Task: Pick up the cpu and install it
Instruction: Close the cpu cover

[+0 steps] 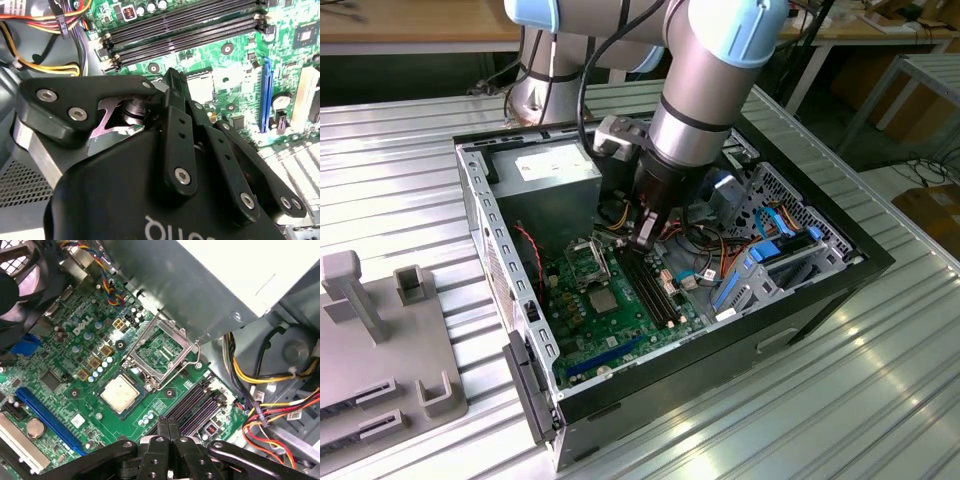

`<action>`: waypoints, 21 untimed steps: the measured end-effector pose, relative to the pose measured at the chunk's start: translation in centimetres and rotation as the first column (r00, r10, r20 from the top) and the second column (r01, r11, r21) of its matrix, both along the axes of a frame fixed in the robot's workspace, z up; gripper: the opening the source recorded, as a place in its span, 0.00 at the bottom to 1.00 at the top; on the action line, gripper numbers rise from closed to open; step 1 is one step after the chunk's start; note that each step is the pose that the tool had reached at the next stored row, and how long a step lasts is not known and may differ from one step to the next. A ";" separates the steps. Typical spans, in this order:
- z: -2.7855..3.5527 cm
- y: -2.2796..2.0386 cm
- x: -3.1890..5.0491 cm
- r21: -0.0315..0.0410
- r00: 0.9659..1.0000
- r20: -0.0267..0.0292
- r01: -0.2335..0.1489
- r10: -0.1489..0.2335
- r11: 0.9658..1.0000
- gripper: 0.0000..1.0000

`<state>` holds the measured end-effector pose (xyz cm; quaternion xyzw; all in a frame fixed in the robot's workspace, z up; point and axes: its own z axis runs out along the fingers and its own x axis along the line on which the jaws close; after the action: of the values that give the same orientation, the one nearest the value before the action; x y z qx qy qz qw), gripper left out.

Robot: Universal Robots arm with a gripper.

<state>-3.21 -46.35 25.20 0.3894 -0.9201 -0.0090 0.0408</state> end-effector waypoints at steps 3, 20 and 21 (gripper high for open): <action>-0.07 0.00 0.01 0.001 0.994 0.000 -0.107 0.107 0.994 0.11; -0.34 1.10 0.17 0.013 0.989 0.002 -0.150 0.150 0.989 0.11; -0.38 1.10 0.17 0.021 0.986 0.003 -0.166 0.166 0.986 0.11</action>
<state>-3.03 -45.25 24.83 0.4653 -0.8843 -0.0151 0.0367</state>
